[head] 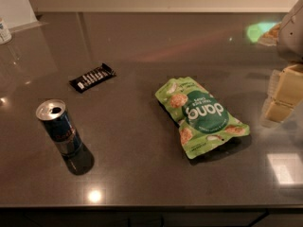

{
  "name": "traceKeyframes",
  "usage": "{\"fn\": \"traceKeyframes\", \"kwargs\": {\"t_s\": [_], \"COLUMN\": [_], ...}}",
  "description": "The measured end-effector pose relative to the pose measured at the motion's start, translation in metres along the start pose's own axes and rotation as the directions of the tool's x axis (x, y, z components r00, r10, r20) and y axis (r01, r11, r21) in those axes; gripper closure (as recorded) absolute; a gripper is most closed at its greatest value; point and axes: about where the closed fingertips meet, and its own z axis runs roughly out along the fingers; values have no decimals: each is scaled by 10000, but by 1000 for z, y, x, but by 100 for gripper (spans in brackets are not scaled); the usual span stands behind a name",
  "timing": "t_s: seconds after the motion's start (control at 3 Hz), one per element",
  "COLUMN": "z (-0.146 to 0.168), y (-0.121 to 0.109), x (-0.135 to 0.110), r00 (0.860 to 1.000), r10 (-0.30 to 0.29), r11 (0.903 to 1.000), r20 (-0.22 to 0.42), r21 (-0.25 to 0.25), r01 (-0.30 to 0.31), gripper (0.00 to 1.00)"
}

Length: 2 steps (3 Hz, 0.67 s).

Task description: Pick redbull can

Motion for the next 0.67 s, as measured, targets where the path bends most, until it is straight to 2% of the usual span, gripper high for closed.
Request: {"fn": "traceKeyframes", "kwargs": {"t_s": [0.67], "z": [0], "y": [1], "x": [-7], "r00": [9997], "r10": [-87], "r11": [9999], "r20": [248], "r21": [-89], "r01": [89], "gripper": [0]}}
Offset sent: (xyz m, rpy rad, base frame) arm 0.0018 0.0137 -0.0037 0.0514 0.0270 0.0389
